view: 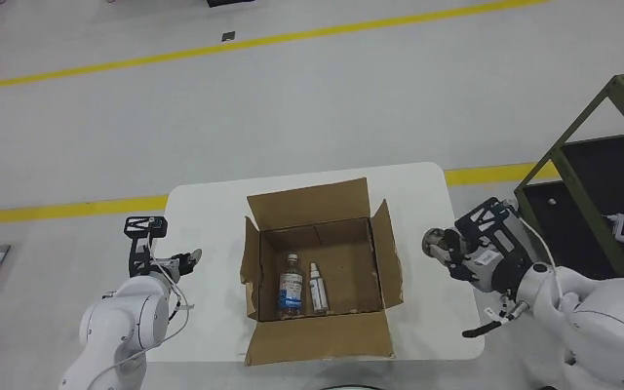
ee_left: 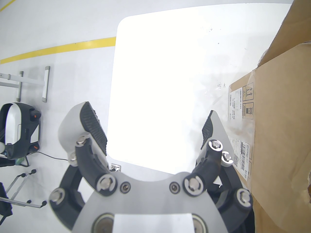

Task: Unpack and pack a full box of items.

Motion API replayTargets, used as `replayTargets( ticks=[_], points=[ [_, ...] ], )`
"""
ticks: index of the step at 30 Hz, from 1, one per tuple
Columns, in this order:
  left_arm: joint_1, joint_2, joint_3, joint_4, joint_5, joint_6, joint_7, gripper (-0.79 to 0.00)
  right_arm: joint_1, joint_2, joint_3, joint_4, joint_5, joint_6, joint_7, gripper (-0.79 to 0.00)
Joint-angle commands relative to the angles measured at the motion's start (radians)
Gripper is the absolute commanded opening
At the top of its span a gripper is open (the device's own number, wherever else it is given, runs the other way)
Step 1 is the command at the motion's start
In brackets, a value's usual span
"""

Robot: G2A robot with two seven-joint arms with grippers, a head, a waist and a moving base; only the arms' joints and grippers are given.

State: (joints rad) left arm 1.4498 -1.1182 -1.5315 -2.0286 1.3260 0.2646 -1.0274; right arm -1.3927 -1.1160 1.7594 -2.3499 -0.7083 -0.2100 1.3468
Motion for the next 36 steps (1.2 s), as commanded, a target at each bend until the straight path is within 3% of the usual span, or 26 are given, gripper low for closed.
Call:
replayTargets(
  ticks=[1, 11, 25, 29, 36],
  points=[
    [0.000, 0.000, 0.000, 0.000, 0.000, 0.000, 0.000, 0.000, 0.032, 0.002, -0.041, 0.000, -0.029, 0.024, -0.003, -0.785],
    [0.000, 0.000, 0.000, 0.000, 0.000, 0.000, 0.000, 0.000, 0.100, 0.005, -0.269, 0.000, -0.168, 0.149, 0.017, -0.785],
    [0.017, -0.002, -0.015, 0.024, -0.001, -0.010, 0.040, 0.000, 0.098, 0.006, -0.273, 0.000, -0.174, 0.154, 0.019, -0.785],
    [0.012, -0.005, -0.016, 0.043, 0.018, -0.002, 0.032, 0.000, 0.078, 0.006, -0.281, 0.020, -0.174, 0.148, -0.041, -0.785],
    [-0.006, -0.010, -0.029, 0.077, 0.054, 0.055, 0.019, 0.000, 0.147, 0.002, -0.388, 0.033, -0.196, 0.167, -0.087, -0.785]
  ],
)
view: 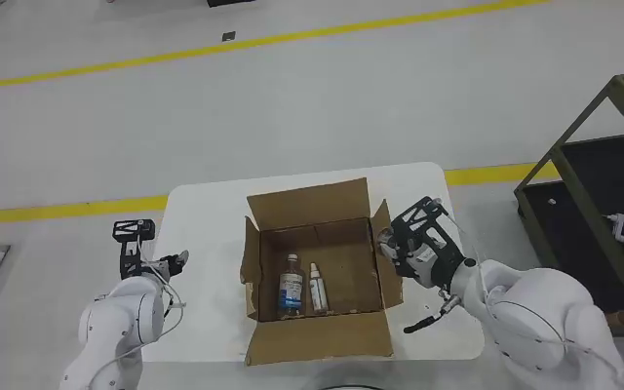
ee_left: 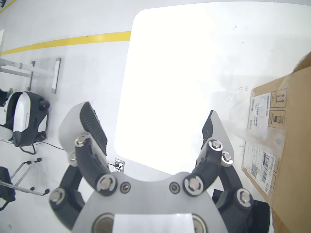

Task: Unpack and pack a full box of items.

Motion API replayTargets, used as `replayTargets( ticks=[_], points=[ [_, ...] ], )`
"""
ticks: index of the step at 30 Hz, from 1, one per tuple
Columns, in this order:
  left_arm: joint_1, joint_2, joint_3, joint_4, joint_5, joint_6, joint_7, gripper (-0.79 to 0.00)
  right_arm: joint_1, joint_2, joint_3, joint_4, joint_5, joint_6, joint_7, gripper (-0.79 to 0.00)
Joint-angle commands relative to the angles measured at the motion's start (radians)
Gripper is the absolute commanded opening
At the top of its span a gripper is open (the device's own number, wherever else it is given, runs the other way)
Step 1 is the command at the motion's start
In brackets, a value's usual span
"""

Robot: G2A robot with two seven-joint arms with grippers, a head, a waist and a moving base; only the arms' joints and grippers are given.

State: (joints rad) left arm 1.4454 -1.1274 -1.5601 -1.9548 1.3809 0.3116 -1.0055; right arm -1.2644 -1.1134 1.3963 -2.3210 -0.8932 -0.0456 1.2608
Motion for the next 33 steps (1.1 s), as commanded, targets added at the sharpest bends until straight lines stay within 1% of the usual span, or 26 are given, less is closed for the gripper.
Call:
replayTargets(
  ticks=[1, 5, 7, 10, 12, 16, 19, 23, 28, 33],
  points=[
    [-0.003, -0.002, -0.001, 0.003, -0.001, 0.009, -0.005, 0.000, 0.039, -0.003, -0.053, 0.012, -0.017, 0.009, -0.003, -0.785],
    [-0.003, -0.002, -0.001, 0.003, -0.001, 0.009, -0.005, 0.000, 0.133, -0.016, -0.180, 0.087, -0.038, 0.033, -0.025, -0.785],
    [-0.003, -0.002, -0.001, 0.003, -0.001, 0.009, -0.005, 0.000, 0.185, -0.026, -0.259, 0.152, -0.085, 0.054, -0.026, -0.785],
    [-0.003, -0.002, -0.001, 0.003, -0.001, 0.009, -0.005, 0.000, 0.259, -0.047, -0.385, 0.265, -0.125, 0.105, -0.024, -0.785],
    [-0.003, -0.002, -0.001, 0.003, -0.001, 0.009, -0.005, 0.000, 0.313, -0.064, -0.472, 0.345, -0.205, 0.147, 0.000, -0.785],
    [-0.003, -0.002, -0.001, 0.003, -0.001, 0.009, -0.005, 0.000, 0.395, -0.103, -0.598, 0.500, -0.219, 0.230, 0.027, -0.785],
    [-0.003, -0.002, -0.001, 0.003, -0.001, 0.009, -0.005, 0.000, 0.440, -0.132, -0.667, 0.599, -0.228, 0.277, 0.049, -0.785],
    [-0.003, -0.002, -0.001, 0.003, -0.001, 0.009, -0.005, 0.000, 0.477, -0.164, -0.746, 0.712, -0.281, 0.323, 0.074, -0.785],
    [-0.003, -0.002, -0.001, 0.003, -0.001, 0.009, -0.005, 0.000, 0.495, -0.201, -0.793, 0.827, -0.254, 0.353, 0.055, -0.785],
    [-0.003, -0.002, -0.001, 0.003, -0.001, 0.009, -0.005, 0.000, 0.510, -0.234, -0.826, 0.916, -0.239, 0.362, 0.030, -0.785]
  ],
)
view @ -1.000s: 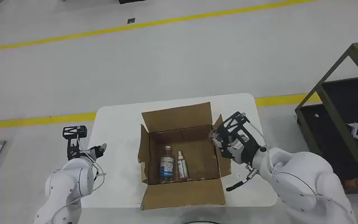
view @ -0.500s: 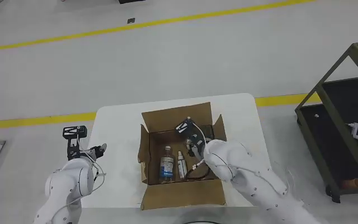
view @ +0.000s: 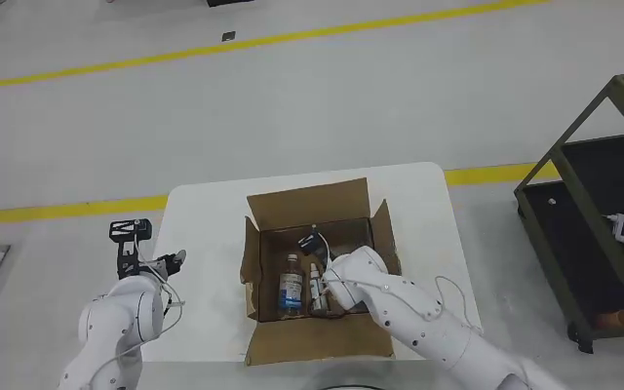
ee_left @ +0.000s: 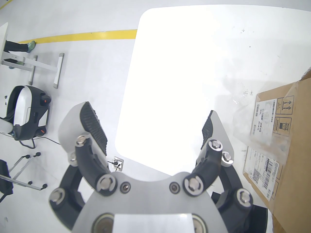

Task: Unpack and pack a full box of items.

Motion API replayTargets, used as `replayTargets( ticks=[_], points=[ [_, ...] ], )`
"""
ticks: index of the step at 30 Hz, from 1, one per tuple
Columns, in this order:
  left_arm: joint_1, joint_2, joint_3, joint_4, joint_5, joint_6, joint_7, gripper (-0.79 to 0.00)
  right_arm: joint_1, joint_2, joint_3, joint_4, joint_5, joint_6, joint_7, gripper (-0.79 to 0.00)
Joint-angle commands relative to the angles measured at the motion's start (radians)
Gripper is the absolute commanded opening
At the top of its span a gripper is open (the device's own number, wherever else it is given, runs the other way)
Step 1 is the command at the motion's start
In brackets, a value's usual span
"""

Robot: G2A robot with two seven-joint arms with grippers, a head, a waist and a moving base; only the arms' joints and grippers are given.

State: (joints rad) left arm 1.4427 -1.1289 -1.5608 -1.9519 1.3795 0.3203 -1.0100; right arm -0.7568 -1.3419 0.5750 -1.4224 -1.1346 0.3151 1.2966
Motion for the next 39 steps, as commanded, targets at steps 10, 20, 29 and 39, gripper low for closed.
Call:
replayTargets(
  ticks=[10, 20, 29, 39],
  points=[
    [0.000, 0.000, 0.000, 0.000, 0.000, 0.000, 0.000, 0.000, 0.031, -0.063, -0.032, 0.173, 0.038, -0.007, -0.072, -0.785],
    [0.000, 0.000, 0.000, 0.000, 0.000, 0.000, 0.000, 0.000, 0.049, -0.095, -0.024, 0.256, 0.040, -0.028, -0.094, -0.486],
    [0.000, 0.000, 0.000, 0.000, 0.000, 0.000, 0.000, 0.000, 0.031, -0.097, 0.016, 0.216, 0.011, -0.037, -0.092, -0.474],
    [0.000, 0.000, 0.000, 0.000, 0.000, 0.000, 0.000, 0.000, -0.102, -0.023, 0.226, -0.214, -0.056, -0.145, -0.094, -0.785]
  ],
)
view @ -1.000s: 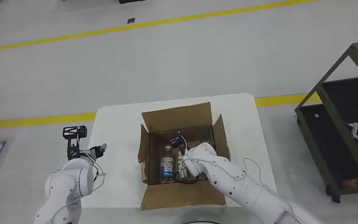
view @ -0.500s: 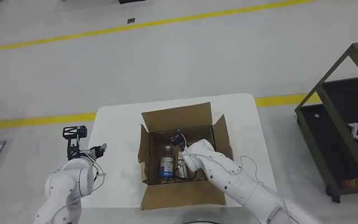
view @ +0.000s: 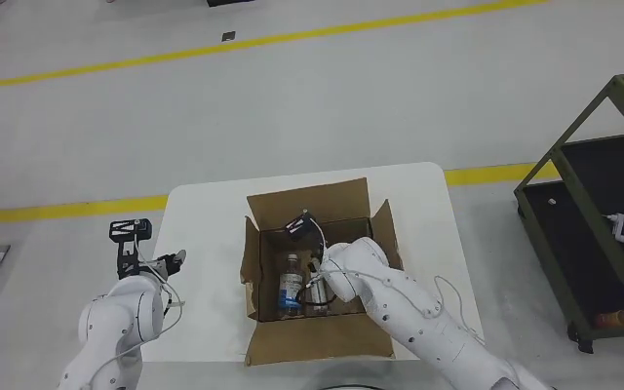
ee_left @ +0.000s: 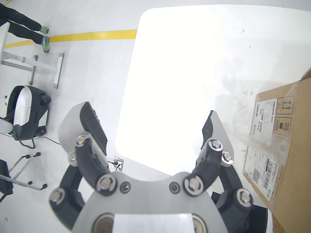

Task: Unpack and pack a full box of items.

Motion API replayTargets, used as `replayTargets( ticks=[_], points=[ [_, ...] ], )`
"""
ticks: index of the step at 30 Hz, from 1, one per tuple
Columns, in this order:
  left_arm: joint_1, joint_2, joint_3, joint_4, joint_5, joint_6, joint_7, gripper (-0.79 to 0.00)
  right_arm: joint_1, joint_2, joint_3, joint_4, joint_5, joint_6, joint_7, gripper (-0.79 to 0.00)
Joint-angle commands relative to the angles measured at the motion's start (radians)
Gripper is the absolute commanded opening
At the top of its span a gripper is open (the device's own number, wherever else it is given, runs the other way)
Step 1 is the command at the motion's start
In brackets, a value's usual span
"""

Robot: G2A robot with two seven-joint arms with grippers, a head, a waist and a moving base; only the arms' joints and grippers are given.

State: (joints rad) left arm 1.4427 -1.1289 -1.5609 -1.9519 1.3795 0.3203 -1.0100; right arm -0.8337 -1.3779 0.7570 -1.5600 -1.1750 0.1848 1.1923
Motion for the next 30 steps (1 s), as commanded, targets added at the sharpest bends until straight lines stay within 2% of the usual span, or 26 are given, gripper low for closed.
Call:
replayTargets(
  ticks=[1, 7, 14, 16, 21, 27, 30],
  points=[
    [0.000, 0.000, 0.000, 0.000, 0.000, 0.000, 0.000, 0.000, -0.055, 0.024, 0.084, -0.141, -0.014, -0.028, 0.015, -0.785],
    [0.000, 0.000, 0.000, 0.000, 0.000, 0.000, 0.000, 0.000, -0.212, 0.076, 0.352, -0.473, 0.046, -0.140, -0.020, -0.785],
    [0.000, 0.000, 0.000, 0.000, 0.000, 0.000, 0.000, 0.000, -0.387, 0.109, 0.643, -0.697, 0.182, -0.239, -0.073, -0.785],
    [0.000, 0.000, 0.000, 0.000, 0.000, 0.000, 0.000, 0.000, -0.443, 0.117, 0.721, -0.690, 0.306, -0.351, -0.124, -0.785],
    [0.000, 0.000, 0.000, 0.000, 0.000, 0.000, 0.000, 0.000, -0.594, 0.134, 0.914, -0.644, 0.466, -0.515, -0.212, -0.785],
    [0.000, 0.000, 0.000, 0.000, 0.000, 0.000, 0.000, 0.000, -0.743, 0.148, 1.063, -0.612, 0.471, -0.587, -0.253, -0.785],
    [0.000, 0.000, 0.000, 0.000, 0.000, 0.000, 0.000, 0.000, -0.763, 0.151, 1.075, -0.603, 0.452, -0.594, -0.253, -0.785]
  ],
)
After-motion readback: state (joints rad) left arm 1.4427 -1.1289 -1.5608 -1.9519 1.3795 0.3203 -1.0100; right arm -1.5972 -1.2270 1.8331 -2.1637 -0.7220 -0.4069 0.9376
